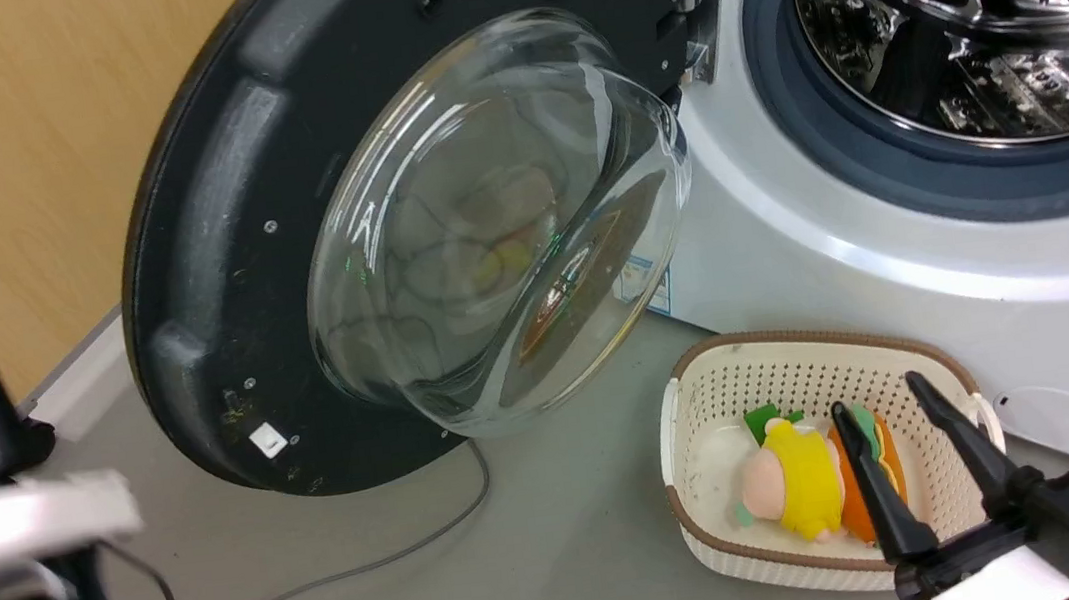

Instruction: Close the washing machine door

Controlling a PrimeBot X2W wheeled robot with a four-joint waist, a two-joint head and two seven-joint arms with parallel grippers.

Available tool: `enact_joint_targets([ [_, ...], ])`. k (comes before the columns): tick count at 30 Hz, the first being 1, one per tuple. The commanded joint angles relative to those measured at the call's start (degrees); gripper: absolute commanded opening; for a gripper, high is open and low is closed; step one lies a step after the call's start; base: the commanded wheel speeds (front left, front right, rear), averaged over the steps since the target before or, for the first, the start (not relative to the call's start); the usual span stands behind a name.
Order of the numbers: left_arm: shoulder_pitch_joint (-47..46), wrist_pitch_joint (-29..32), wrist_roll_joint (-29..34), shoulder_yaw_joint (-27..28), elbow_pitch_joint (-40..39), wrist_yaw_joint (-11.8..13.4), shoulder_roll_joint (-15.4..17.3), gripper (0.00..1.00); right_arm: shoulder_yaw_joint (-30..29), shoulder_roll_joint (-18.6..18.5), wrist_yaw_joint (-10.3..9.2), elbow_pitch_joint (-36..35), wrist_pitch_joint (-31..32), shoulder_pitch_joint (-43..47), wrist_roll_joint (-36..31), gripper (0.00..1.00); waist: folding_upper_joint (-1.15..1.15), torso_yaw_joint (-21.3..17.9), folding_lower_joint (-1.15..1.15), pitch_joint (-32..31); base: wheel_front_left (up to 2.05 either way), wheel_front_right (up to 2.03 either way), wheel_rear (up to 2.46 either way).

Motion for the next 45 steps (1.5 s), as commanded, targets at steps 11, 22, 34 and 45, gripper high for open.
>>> enact_joint_targets([
  [11,-17.8,22.8,-29.5,13.6,24.3,-1.6,4.2,0.00,0.3,-2.0,0.03,-1.4,-0.3,-0.4,-0.8,1.00,0.00,-2.5,0.00,4.0,0.00,0.00,0.00],
  [22,-18.5,46.5,-44.4,14.0,29.4,-2.4,3.1,0.00,0.4,-2.6,0.03,-1.0,-0.3,-0.3,-0.7,1.00,0.00,-3.1,0.00,4.0,0.00,0.00,0.00],
  [34,-7.9,63.0,-53.4,12.4,17.4,-2.7,-0.6,0.00,-0.3,-0.4,0.03,0.3,-0.3,0.1,-0.7,1.00,0.00,-4.4,0.00,0.1,0.00,0.00,0.00],
  [45,-0.6,70.7,-55.7,6.7,4.8,0.9,-4.9,0.00,-2.4,1.8,0.03,0.6,-0.3,1.6,-1.0,1.00,0.00,-8.6,0.00,-4.2,0.00,0.00,0.00],
])
